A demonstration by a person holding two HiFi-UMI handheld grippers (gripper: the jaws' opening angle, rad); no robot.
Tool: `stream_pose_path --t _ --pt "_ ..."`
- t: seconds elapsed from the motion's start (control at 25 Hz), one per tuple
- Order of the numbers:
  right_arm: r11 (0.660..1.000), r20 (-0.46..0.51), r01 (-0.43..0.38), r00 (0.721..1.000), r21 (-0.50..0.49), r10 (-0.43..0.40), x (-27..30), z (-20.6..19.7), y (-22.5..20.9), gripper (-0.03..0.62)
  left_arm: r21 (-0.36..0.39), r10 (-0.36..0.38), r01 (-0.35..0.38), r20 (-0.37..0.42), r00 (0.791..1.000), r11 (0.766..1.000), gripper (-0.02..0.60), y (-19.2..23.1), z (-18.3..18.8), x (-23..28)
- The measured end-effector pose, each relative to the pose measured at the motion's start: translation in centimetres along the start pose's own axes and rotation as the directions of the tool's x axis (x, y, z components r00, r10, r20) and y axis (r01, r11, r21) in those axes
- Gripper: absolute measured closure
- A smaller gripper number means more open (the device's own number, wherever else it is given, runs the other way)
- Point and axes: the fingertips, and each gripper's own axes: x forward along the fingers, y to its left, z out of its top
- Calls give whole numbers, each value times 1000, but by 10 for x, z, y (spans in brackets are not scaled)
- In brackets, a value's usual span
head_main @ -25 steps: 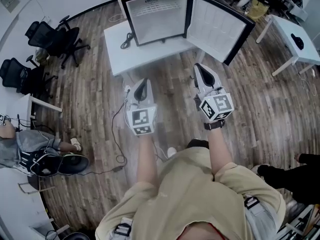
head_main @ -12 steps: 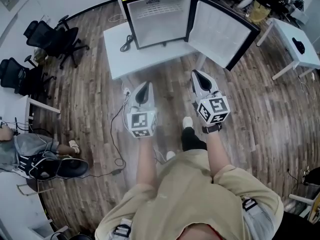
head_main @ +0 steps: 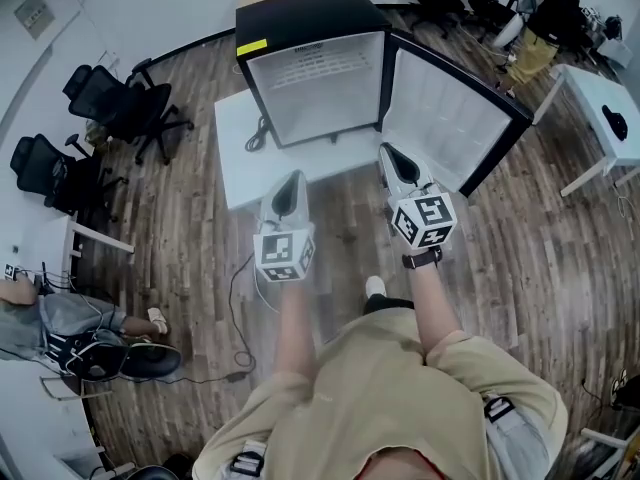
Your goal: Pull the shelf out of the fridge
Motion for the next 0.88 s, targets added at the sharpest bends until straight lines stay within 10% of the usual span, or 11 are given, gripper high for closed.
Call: stream_pose_path --t 0.88 --pt "985 -59 -26 998 169 36 133 -52 -149 599 -4 99 -100 -83 992 995 580 15 -42 192"
